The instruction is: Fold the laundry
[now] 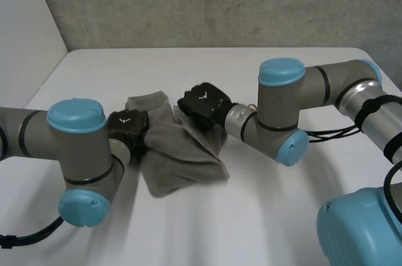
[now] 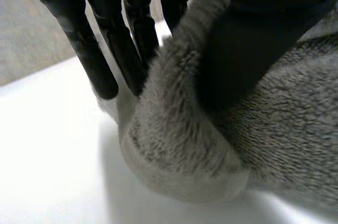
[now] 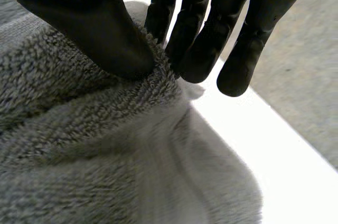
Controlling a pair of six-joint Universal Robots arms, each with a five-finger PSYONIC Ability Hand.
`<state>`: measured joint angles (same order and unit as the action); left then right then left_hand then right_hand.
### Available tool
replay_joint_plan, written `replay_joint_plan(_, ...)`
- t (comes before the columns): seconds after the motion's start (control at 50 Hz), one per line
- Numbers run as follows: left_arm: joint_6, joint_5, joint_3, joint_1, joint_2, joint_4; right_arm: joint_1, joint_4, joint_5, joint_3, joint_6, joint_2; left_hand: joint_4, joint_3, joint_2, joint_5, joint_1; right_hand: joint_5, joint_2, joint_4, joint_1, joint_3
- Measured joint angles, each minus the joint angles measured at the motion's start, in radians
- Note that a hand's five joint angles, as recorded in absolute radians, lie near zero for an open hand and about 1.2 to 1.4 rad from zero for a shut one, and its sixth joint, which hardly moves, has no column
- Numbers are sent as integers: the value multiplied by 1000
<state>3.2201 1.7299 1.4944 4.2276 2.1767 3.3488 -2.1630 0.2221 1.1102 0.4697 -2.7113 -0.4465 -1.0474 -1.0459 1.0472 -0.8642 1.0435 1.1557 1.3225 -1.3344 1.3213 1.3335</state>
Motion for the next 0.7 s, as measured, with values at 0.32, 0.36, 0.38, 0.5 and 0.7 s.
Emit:
replay_joint_plan(0.32,0,-1,46,19,-315,14,141,98,176,178,-112,-378,-143,-144,139,-118,101,0,0,-2,0,2)
replay_joint_plan(0.36,1,-4,63,22,-362,9,187,106,198,281,-98,-486,-142,-144,139,-118,101,0,9,-2,0,2)
replay_joint_plan(0.38,1,-5,68,22,-373,7,196,107,201,304,-93,-507,-141,-143,139,-118,101,0,11,-2,0,2)
replay_joint_plan(0.5,10,-29,135,21,-471,-27,281,121,203,616,46,-754,-107,-108,107,-115,101,1,12,-2,0,3)
replay_joint_plan(0.7,65,-170,268,8,-518,-93,305,250,186,1050,379,-976,14,13,-15,4,-11,3,22,-2,0,8)
